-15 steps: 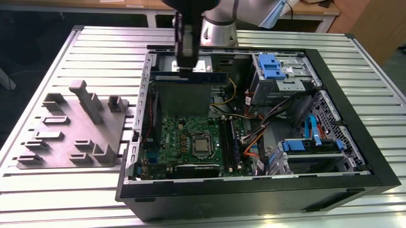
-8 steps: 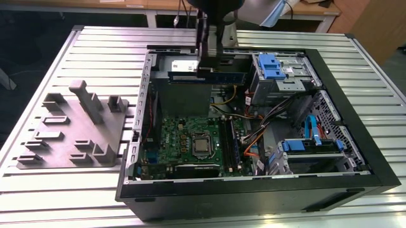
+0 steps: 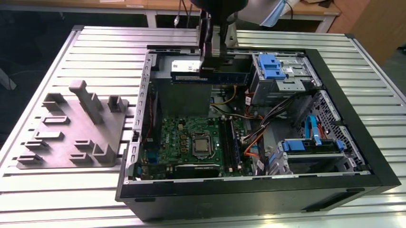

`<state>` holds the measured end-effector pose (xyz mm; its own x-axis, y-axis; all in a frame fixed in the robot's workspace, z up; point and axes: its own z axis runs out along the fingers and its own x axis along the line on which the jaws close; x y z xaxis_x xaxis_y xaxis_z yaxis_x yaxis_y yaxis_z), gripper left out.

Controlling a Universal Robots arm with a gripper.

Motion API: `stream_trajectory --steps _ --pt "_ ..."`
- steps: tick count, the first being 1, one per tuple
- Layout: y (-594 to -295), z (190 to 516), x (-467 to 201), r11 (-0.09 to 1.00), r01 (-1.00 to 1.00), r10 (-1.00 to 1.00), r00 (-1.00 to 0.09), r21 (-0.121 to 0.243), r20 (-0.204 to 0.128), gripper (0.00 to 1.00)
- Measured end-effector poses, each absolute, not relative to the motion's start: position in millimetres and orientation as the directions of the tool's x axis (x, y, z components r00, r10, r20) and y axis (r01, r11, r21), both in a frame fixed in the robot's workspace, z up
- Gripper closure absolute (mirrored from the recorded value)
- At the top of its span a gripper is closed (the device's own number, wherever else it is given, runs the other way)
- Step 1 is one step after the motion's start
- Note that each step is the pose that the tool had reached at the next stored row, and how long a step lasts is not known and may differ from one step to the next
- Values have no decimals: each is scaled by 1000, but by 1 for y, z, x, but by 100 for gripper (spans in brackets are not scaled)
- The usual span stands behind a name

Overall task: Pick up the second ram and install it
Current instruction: 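Pick up the second ram and move it above second insertion slot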

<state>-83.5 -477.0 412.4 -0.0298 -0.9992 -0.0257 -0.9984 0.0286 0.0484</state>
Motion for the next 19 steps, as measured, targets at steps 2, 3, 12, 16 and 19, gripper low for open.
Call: stream_trajectory --steps 2,3,12,16,19 --pt "-477 410 -83 29 -998 -999 -30 49 -26 89" --pt "-477 408 -83 29 -998 -999 -30 49 -26 89" --pt "-477 392 -83 28 -998 -999 -30 49 -26 89" --pt "-477 385 -83 27 -998 -999 -28 49 -26 89" --pt "-477 379 -82 26 -998 -999 -27 49 -26 89"
